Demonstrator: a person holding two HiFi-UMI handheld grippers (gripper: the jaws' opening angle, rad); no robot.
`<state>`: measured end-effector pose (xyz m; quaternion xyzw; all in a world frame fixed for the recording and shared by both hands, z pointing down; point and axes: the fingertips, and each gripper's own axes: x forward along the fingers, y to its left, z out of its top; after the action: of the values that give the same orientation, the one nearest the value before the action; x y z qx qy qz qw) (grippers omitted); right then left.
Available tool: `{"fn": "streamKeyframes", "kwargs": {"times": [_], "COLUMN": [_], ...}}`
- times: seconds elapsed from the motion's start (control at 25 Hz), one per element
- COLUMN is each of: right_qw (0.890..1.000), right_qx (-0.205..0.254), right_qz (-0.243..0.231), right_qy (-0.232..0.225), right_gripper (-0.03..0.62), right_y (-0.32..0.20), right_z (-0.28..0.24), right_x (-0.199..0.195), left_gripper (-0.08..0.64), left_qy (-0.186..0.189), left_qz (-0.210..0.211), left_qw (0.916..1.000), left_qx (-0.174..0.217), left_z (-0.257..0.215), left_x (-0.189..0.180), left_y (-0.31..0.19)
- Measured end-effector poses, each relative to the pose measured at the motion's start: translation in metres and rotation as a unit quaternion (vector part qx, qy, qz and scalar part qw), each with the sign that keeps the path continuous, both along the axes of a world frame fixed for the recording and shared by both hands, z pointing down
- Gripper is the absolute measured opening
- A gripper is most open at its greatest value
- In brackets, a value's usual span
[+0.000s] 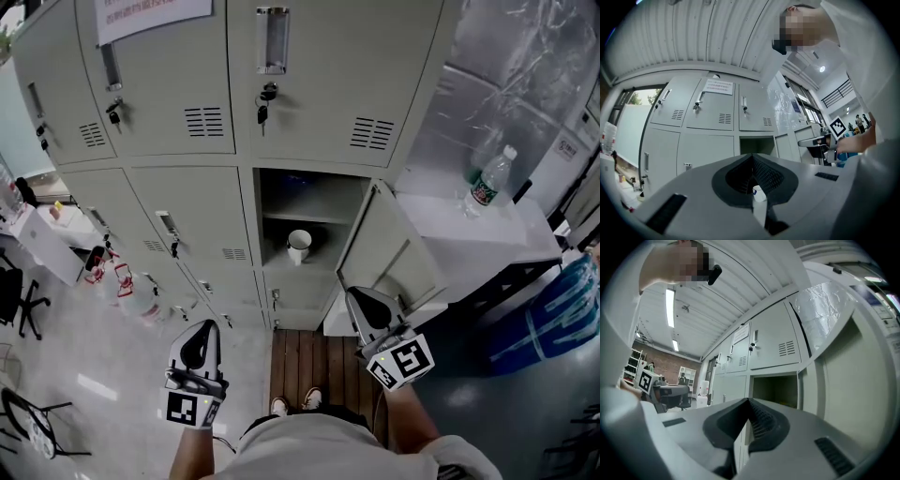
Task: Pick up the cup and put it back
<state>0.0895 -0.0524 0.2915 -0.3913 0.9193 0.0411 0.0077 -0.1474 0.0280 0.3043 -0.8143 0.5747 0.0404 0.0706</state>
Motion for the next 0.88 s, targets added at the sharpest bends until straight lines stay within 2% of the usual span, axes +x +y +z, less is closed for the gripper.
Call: {"fn": "streamKeyframes", "kwargs": {"times": [0.24, 0.4, 0.68, 0.88], "right_qw": [0.999, 0.998, 0.997, 0.996], "right_qx": [0.034, 0.050, 0.041, 0.028], "right_qz": [0.003, 0.027, 0.064, 0.059], "right_qy": [-0.017, -0.022, -0.020, -0.053], "right_gripper": [0.017, 0.017, 0.017, 0.017], "right_y": [0.019, 0.030, 0.044, 0.044], "right_z": [-0.039, -0.055, -0.055, -0.053], "right_x": [0.018, 0.039, 0.067, 0.068], "left_gripper": [0.021, 0.021, 0.021, 0.021], "left_qy": [0.004, -0.001, -0.008, -0.006], "left_qz": [-0.022, -0.039, -0.069, -0.073], "left_qw": [0.9997, 0.9992, 0.9975, 0.9973], "left_qx": [-0.005, 0.002, 0.007, 0.003], "left_z": [0.001, -0.007, -0.015, -0.012], "left_x": [-0.012, -0.022, -0.039, -0.037], "left_y": [0.004, 0.009, 0.016, 0.017]}}
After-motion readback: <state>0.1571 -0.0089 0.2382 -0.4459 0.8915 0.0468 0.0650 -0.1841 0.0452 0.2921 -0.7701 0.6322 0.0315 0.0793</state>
